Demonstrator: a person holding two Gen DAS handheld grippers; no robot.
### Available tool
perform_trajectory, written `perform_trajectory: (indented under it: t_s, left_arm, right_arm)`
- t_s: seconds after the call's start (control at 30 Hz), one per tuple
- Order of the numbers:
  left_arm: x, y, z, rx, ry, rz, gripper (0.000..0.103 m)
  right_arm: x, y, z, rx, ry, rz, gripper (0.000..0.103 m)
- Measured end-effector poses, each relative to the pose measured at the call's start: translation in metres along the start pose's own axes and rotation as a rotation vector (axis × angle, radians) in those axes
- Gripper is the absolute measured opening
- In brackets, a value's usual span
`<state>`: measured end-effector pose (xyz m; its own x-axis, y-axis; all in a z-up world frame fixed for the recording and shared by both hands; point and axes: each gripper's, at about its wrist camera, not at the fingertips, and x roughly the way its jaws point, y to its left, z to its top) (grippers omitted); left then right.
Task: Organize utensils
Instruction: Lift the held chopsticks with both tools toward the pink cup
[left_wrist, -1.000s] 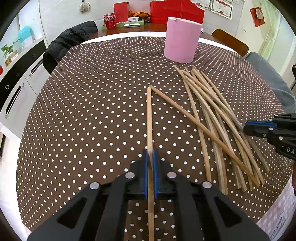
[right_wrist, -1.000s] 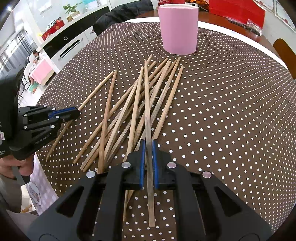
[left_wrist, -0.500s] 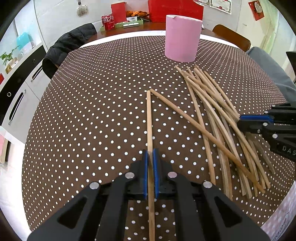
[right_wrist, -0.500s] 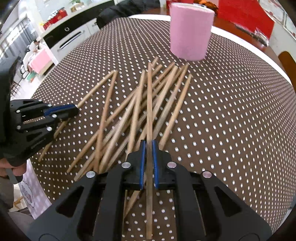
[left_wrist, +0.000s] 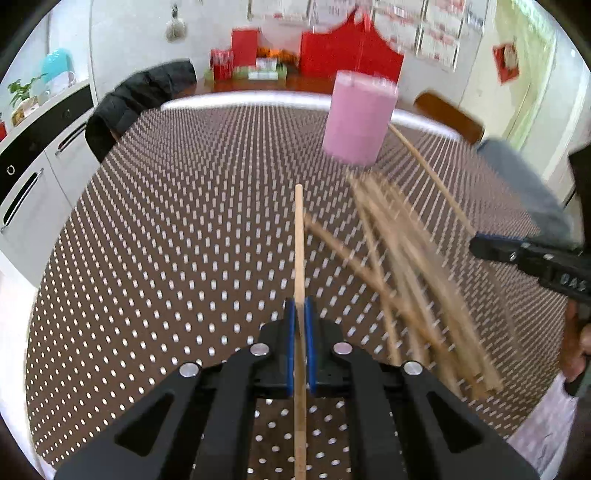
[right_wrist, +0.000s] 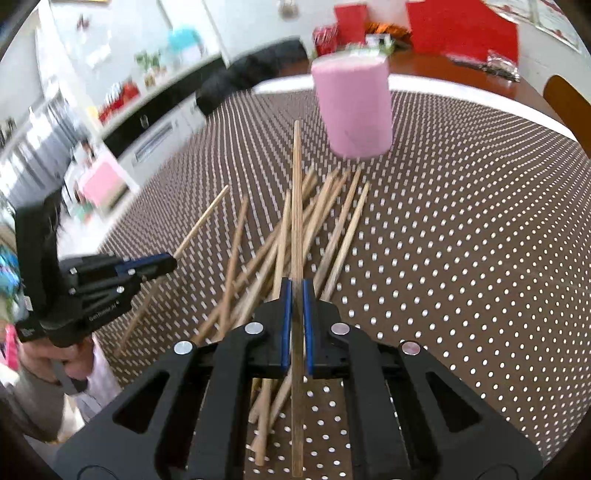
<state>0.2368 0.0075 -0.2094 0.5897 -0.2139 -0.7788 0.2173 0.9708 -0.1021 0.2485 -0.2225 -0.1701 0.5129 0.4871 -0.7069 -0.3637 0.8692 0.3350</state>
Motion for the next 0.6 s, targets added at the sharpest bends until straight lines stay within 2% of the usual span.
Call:
perform_trajectory:
  t_s: [0.13,0.33,0.47,0.6]
  left_arm:
    - [-0.023,0.0,0.015,-0.048,-0.118,-0.041,0.005]
    - [-0.057,-0.007,0.055,-0.073,-0.309,-0.103,0.005]
    - [-0.072,-0.015,0.097,-0.081,-0.48,-0.164,0.005]
    - [-0.078,-0.032,0.144,-0.083,-0.67,-0.228,0.005]
  right_arm:
    - [-0.016,0.0,0.007,0.026,-0.106,0.029,0.006]
    - [-0.039,0.005,0.04,0.034,-0.285,0.042,0.006]
    - [-0.055,0.003,0.075,0.039,-0.42,0.031,0.006]
    - [-0.058,-0.002,0.121,0.016,-0.563,-0.029,0.006]
